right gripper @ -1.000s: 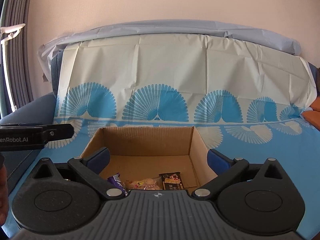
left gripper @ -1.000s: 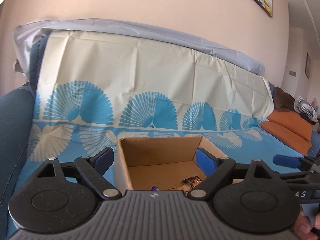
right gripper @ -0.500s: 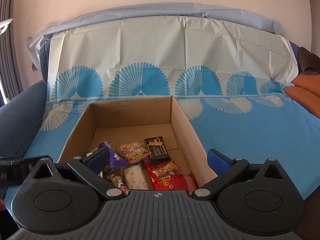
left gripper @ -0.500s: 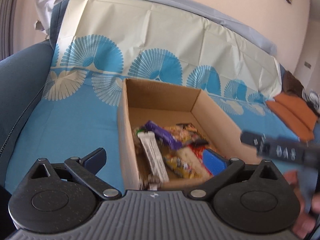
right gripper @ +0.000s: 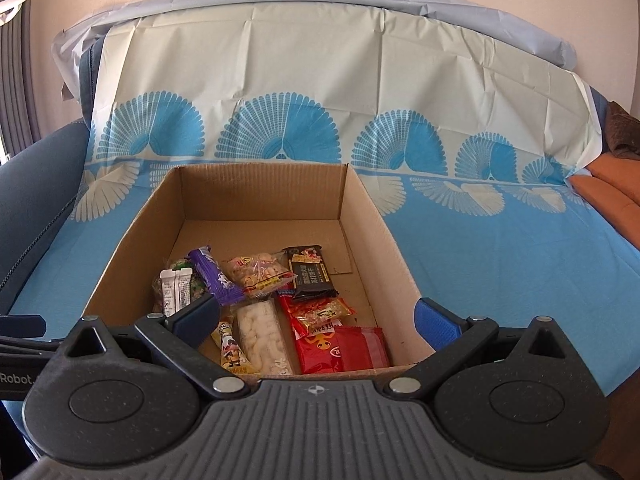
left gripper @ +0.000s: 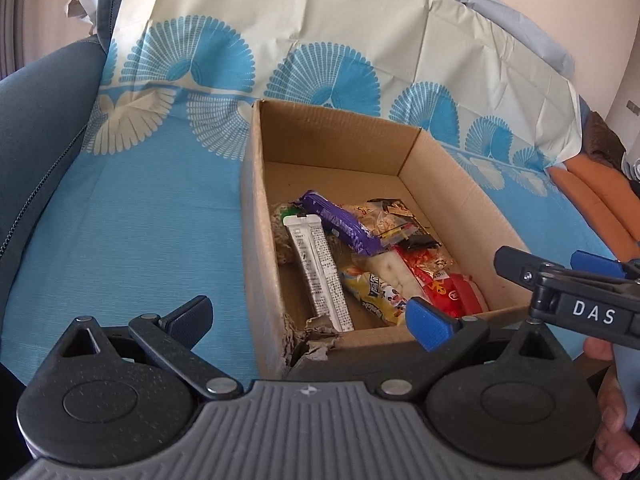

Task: Organize snacks

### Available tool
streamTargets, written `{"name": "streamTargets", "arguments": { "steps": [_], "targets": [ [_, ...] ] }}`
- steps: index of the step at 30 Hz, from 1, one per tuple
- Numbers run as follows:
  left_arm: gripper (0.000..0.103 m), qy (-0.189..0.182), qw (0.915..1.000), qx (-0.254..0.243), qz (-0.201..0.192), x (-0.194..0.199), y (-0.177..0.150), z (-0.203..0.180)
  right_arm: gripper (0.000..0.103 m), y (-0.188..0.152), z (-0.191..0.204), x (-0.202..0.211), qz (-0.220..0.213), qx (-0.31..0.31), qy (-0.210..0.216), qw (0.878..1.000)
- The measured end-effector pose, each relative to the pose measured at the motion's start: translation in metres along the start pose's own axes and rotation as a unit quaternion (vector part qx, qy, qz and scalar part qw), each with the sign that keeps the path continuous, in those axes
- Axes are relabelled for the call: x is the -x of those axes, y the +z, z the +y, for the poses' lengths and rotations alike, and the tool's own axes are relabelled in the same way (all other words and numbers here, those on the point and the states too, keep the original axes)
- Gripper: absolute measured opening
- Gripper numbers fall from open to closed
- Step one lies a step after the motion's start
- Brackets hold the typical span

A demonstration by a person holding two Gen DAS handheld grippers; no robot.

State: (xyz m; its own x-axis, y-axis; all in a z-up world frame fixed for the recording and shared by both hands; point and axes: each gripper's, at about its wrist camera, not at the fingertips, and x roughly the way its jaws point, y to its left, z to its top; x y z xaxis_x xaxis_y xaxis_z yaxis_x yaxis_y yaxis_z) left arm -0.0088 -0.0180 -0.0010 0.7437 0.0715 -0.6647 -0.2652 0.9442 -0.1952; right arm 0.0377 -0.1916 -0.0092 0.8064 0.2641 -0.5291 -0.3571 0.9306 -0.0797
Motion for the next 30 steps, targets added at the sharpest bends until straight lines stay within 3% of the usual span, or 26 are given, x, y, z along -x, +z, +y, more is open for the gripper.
{"name": "streamTargets", "arguments": {
  "steps": [30],
  "targets": [
    [0.102,-0.004,1.0,0.003,0.003,-0.004,-0.0006,-0.0036,0.102,-0.0021,0.0028,-0.0018,0.003,0.016,-0.009,1.0]
  ]
}}
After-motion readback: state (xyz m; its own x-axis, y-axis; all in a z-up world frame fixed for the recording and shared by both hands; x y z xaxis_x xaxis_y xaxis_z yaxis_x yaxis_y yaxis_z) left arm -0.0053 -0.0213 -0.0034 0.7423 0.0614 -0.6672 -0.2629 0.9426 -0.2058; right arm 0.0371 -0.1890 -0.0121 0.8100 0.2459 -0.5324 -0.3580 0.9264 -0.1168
